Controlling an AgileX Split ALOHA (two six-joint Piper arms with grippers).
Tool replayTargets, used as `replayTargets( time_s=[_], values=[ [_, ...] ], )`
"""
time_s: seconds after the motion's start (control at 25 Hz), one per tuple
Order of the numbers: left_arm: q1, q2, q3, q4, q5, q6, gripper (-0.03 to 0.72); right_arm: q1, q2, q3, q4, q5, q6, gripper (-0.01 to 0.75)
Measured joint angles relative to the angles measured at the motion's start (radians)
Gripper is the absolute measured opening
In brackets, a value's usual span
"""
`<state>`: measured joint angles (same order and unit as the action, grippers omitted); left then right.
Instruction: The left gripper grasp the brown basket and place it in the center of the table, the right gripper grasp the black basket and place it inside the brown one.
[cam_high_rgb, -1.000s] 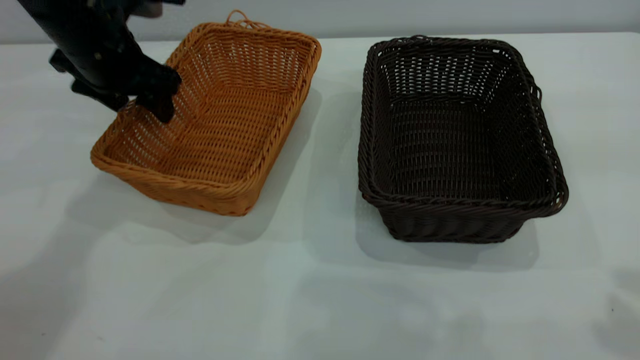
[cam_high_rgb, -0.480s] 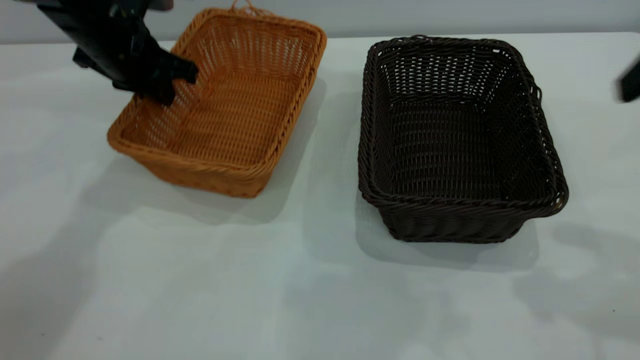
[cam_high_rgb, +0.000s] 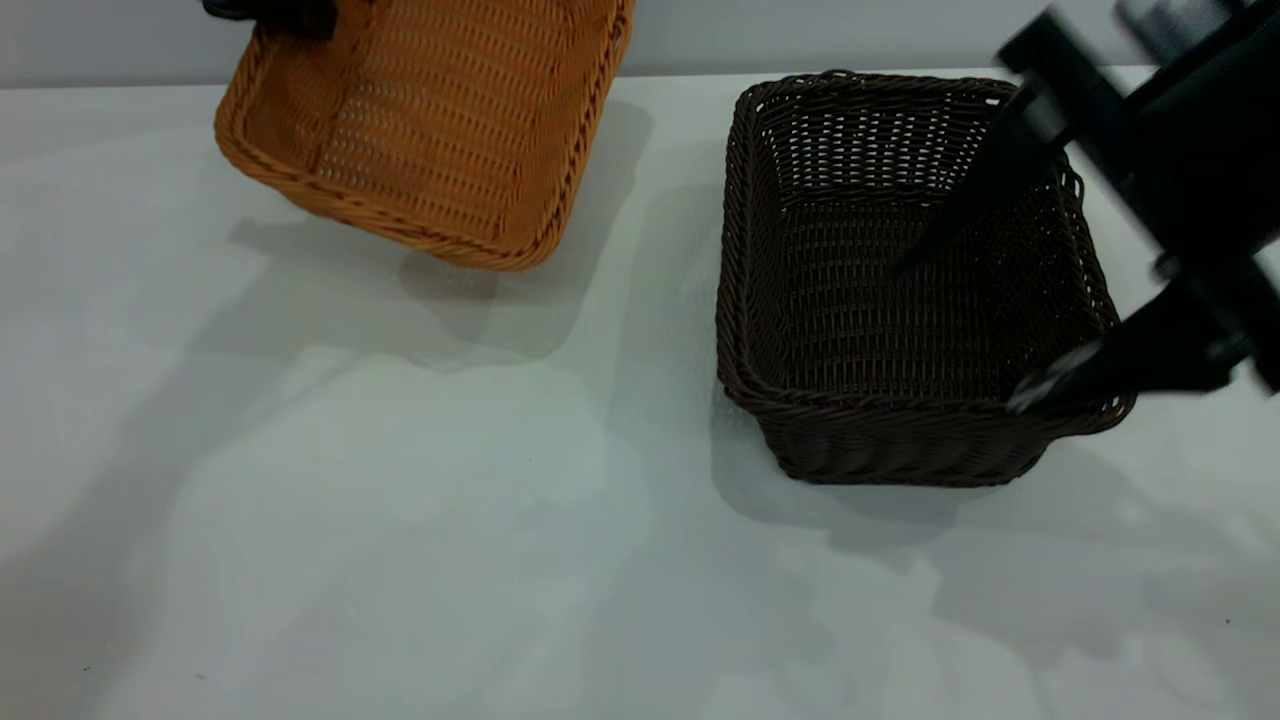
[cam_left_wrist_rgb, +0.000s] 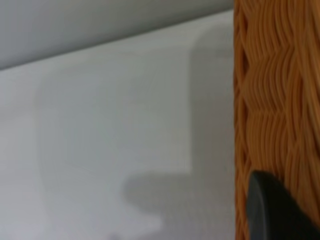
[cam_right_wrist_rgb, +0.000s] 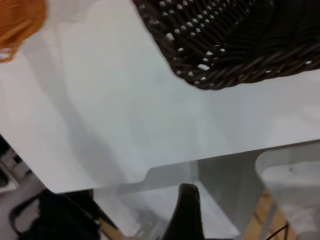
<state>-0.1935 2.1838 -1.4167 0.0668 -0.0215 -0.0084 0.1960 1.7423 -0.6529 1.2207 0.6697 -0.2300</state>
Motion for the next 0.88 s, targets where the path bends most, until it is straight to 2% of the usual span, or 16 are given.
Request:
replayTargets(
  time_s=[0.12, 0.68, 0.76, 0.88],
  values=[
    [0.0, -0.002, 0.0, 0.0, -0.002, 0.0, 0.078, 0.004, 0.085, -0.003, 0.052, -0.028, -0.001, 0.584],
    [0.0, -0.002, 0.0, 0.004, -0.035, 0.0, 0.078, 0.004, 0.268, -0.008, 0.226, -0.313, -0.142, 0.58],
    [0.0, -0.002, 0.0, 0.004, -0.039, 0.0, 0.078, 0.004, 0.279, -0.008, 0.238, -0.337, -0.154, 0.553],
    [0.0, -0.002, 0.0, 0.014, -0.039, 0.0, 0.078, 0.004, 0.293, -0.008, 0.243, -0.381, -0.161, 0.461]
  ],
)
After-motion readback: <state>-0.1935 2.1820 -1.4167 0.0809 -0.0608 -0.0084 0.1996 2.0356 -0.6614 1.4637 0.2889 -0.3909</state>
